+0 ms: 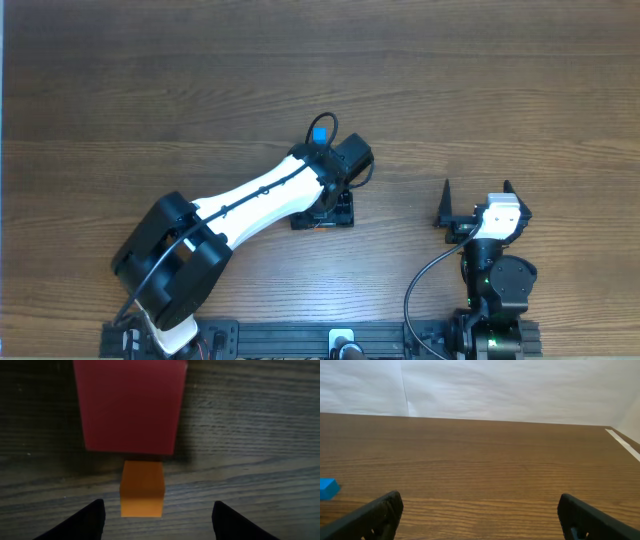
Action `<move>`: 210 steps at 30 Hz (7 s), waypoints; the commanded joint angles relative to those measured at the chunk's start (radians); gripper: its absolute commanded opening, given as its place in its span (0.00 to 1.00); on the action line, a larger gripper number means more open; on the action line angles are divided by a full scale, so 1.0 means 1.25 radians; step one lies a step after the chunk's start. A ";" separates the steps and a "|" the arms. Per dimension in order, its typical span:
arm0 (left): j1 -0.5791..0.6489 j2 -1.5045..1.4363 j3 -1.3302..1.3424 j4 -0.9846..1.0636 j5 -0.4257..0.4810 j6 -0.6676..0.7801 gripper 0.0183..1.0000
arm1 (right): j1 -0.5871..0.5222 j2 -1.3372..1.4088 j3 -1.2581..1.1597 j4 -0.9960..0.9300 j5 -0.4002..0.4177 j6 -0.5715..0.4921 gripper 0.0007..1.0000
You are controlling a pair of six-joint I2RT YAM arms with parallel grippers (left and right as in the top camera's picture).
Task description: Stack Cubes
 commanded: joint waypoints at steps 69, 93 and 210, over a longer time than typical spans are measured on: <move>0.011 0.006 -0.076 0.068 -0.012 -0.018 0.31 | -0.004 -0.007 -0.004 -0.002 0.005 0.003 0.99; 0.011 -0.057 -0.075 0.035 -0.014 -0.017 0.15 | -0.004 -0.007 -0.004 -0.002 0.005 0.003 0.99; 0.103 0.116 0.264 -0.195 -0.013 0.130 0.02 | -0.004 -0.007 -0.004 -0.002 0.005 0.003 0.99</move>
